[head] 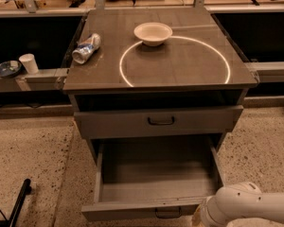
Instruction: Close middle drawer
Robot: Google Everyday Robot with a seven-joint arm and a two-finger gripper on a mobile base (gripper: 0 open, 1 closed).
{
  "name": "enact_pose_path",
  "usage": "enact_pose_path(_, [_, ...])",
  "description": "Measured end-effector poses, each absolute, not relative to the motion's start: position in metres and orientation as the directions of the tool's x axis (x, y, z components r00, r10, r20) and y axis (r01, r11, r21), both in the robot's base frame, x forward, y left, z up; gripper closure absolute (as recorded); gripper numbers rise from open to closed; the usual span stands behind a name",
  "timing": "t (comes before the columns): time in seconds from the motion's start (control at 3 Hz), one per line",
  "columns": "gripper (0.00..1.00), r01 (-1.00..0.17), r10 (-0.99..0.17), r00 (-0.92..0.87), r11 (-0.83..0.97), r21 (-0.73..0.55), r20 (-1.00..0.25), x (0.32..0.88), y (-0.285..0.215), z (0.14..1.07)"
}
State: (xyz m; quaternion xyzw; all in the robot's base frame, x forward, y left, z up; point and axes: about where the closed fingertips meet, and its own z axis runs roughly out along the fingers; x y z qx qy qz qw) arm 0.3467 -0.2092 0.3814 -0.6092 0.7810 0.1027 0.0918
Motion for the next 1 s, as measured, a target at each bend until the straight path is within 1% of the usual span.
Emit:
enact_pose_path(0.33, [0.37, -0.968, -0.930, -0.249, 0.246, 0.045, -0.272, 0.3481, -0.2092, 0.3803])
enact_pose_path(0.67, [0.16, -0.968, -0.930, -0.249, 0.246, 0.045, -0.272, 0.3481, -0.2092, 0.3803])
enact_pose_path(1.0, [0.00, -0.968, -0.930, -0.249, 0.246, 0.045, -0.272, 0.3480, -0.2092, 0.3803])
